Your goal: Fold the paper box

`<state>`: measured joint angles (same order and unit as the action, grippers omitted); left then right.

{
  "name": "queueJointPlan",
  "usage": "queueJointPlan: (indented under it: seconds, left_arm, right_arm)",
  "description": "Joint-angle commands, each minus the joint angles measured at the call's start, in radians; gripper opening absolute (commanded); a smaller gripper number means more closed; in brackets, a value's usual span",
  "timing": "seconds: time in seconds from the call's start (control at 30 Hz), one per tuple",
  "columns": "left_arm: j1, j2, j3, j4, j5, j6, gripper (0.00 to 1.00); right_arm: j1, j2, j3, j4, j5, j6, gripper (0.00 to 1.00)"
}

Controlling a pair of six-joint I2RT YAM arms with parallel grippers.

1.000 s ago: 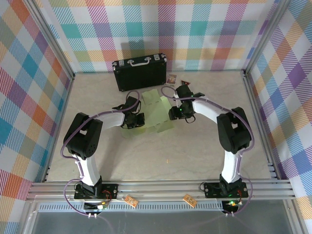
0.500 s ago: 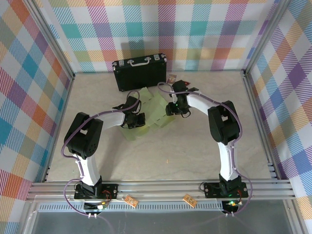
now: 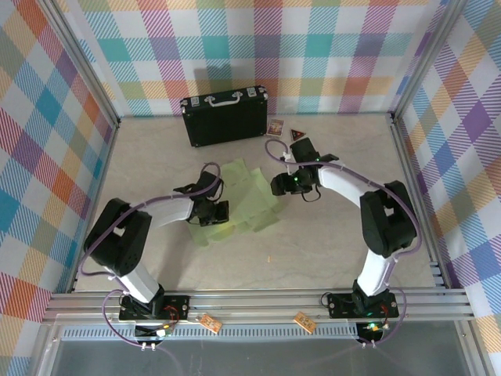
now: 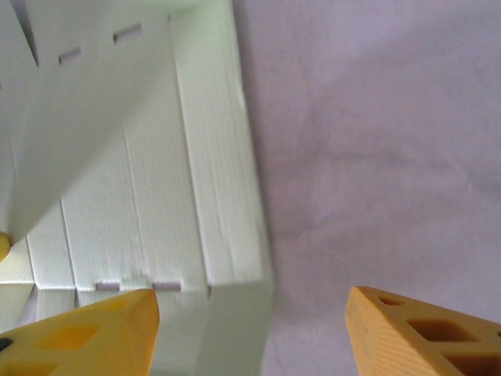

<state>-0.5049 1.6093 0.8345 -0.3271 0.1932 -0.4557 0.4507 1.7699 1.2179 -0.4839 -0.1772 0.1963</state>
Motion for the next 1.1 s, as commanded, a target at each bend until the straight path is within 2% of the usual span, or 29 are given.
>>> queueJointPlan:
  seconds: [0.0,0.13,0.27,0.33,0.4,0.5,0.6,0.8,1.07]
  left_arm:
    - [-0.018,-0.146,-0.056,-0.147,-0.019,-0.004,0.04]
    - [-0.019,-0.298,-0.044,-0.233,-0.029,-0.022,0.12]
    - [-0.019,-0.311,0.042,-0.222,-0.012,-0.01,0.14]
    - [-0.024,-0.251,0.086,-0.173,0.034,0.001,0.1]
    - [-0.028,-0.147,0.123,-0.104,0.078,-0.008,0.0]
    - [-0.033,0.031,0.182,-0.013,0.13,-0.027,0.0]
    - [-0.038,0.132,0.202,0.04,0.111,-0.03,0.0]
    - [-0.038,0.271,0.192,0.039,0.052,-0.004,0.0]
    - [-0.038,0.272,0.132,0.04,0.043,0.044,0.0]
  right_arm:
    - [-0.004,-0.06,-0.087,0.028,-0.042,0.039,0.65]
    - [-0.004,-0.169,-0.216,0.065,-0.053,0.059,0.65]
    - [-0.004,-0.246,-0.302,0.035,-0.062,0.073,0.59]
    - [-0.003,-0.28,-0.345,0.032,-0.088,0.082,0.48]
    - [-0.002,-0.318,-0.387,0.026,-0.11,0.094,0.33]
    - [0.001,-0.341,-0.446,0.042,-0.146,0.123,0.11]
    - [0.029,-0.306,-0.456,0.068,-0.203,0.128,0.01]
    - [0.056,-0.211,-0.354,0.093,-0.179,0.131,0.0]
    - [0.054,0.005,-0.085,0.015,-0.157,0.093,0.0]
